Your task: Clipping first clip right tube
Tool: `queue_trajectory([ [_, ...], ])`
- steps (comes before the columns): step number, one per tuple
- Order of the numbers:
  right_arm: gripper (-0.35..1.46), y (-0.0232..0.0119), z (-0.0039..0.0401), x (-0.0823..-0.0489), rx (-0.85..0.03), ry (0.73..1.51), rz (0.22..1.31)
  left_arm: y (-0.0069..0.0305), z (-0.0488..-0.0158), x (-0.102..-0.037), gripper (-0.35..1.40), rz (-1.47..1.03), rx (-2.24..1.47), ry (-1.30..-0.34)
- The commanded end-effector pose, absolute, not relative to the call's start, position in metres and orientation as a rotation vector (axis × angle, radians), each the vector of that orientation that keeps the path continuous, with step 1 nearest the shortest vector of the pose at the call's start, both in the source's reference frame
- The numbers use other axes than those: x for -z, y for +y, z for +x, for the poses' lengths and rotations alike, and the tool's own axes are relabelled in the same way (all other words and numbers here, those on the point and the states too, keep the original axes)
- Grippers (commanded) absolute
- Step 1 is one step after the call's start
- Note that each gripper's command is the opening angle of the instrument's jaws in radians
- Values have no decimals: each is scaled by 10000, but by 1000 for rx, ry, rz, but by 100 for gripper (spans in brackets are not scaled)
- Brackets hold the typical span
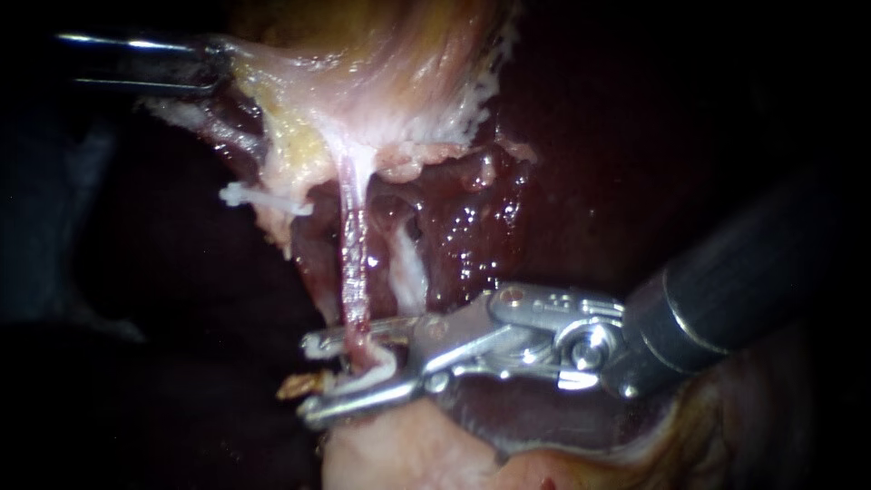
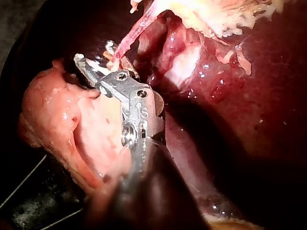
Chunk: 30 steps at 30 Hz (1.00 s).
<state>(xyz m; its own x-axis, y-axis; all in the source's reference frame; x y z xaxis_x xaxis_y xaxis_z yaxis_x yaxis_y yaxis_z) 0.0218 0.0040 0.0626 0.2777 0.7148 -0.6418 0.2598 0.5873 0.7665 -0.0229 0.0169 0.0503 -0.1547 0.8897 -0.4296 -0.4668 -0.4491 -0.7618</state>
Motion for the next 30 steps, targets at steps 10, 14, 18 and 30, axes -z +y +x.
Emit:
queue_trajectory([
  [10, -12, 42, 214, -630, -387, 1282, 931, 169, -229, -503, -35, -1100, -1773, -576],
  [14, -35, 43, 210, -632, -439, 1237, 975, 169, -229, -504, -35, -1100, -1773, -576],
  [18, -35, 44, 208, -634, -456, 1215, 975, 169, -229, -504, -35, -1100, -1773, -576],
  [30, -35, 44, 206, -640, -454, 1207, 970, 169, -229, -504, -35, -1100, -1773, -576],
])
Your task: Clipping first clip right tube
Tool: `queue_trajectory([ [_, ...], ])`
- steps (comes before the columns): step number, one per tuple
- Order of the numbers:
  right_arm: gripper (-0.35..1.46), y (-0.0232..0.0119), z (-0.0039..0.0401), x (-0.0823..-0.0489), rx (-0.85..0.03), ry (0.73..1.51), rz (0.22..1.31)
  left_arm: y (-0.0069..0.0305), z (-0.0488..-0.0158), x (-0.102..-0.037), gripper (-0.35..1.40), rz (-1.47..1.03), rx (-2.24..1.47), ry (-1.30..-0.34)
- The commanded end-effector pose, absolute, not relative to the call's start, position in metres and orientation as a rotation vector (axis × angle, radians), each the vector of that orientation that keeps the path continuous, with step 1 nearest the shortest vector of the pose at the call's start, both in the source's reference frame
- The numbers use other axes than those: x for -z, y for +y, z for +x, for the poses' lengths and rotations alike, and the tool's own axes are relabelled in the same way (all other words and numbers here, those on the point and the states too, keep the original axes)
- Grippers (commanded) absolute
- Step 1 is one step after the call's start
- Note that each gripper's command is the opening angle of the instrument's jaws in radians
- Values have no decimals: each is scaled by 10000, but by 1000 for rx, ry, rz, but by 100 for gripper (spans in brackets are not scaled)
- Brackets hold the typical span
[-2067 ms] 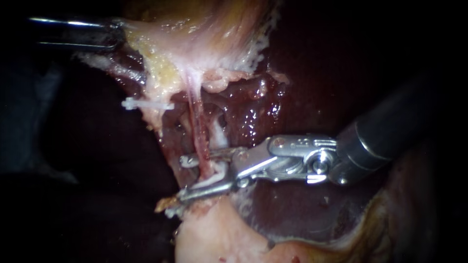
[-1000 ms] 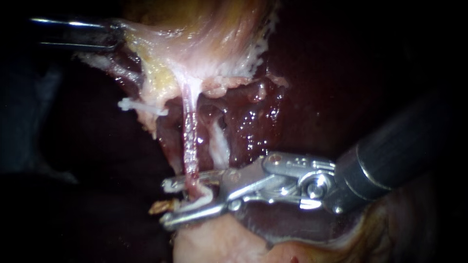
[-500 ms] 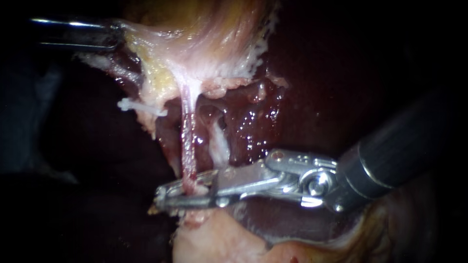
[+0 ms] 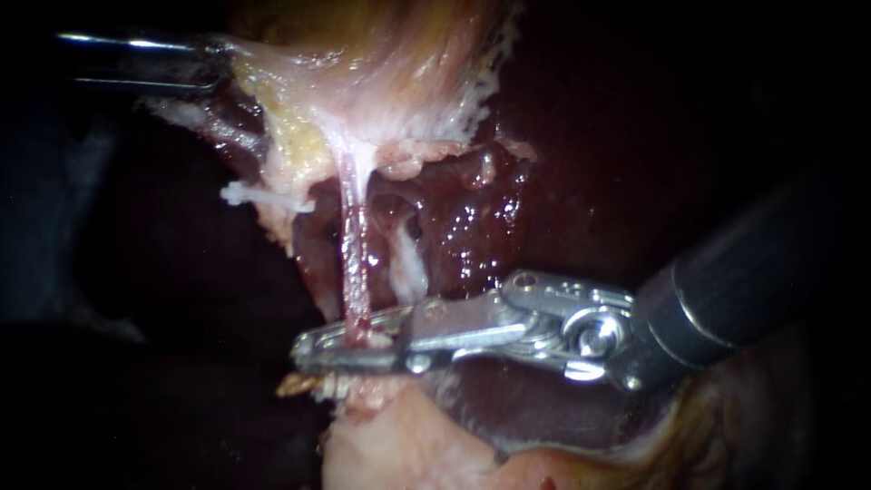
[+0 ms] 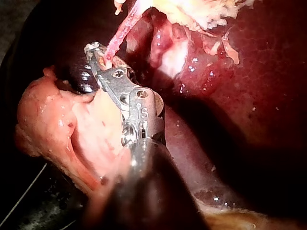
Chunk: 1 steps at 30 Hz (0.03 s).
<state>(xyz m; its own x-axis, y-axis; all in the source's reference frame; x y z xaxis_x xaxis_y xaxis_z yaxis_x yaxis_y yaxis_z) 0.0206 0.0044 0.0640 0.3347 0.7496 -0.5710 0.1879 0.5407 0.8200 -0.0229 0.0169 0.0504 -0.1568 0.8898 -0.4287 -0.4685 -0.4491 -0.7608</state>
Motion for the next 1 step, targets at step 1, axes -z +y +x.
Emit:
queue_trajectory([
  [1, -35, 44, 206, -640, -454, 1207, 970, 169, -229, -504, -35, -1100, -1773, -576],
])
